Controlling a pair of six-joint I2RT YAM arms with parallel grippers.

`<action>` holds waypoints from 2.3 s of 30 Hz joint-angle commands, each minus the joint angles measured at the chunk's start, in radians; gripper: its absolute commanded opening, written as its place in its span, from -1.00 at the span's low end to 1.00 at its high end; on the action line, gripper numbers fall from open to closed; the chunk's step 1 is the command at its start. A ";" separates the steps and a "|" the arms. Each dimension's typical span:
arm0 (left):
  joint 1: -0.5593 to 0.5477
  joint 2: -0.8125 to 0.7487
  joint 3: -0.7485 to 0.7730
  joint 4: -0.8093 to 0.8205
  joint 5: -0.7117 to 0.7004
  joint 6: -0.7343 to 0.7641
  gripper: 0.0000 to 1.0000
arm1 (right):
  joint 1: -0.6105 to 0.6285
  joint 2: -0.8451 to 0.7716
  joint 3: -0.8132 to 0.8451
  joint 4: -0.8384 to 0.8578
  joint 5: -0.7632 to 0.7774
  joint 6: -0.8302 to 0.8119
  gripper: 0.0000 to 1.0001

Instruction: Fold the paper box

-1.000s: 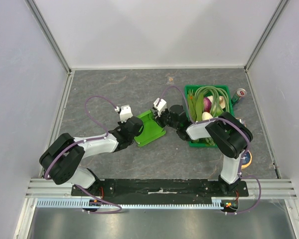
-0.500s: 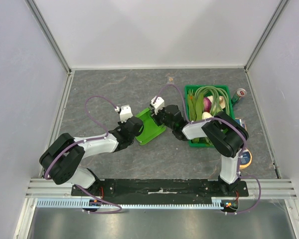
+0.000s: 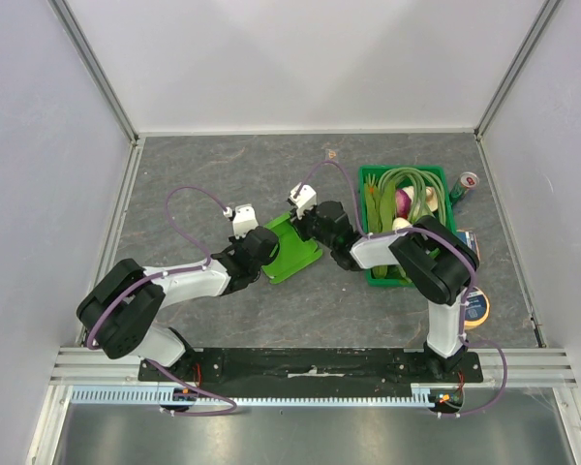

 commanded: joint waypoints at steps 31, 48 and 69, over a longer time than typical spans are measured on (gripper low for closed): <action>-0.010 0.047 0.010 -0.066 0.044 0.038 -0.96 | -0.221 -0.175 -0.078 -0.257 -0.481 -0.010 0.11; -0.010 0.043 0.017 -0.072 0.047 0.036 -0.96 | -0.155 -0.051 0.029 -0.223 -0.460 -0.069 -0.41; -0.010 0.044 0.014 -0.074 0.050 0.032 -0.96 | -0.063 -0.031 0.006 -0.039 -0.178 0.031 -0.48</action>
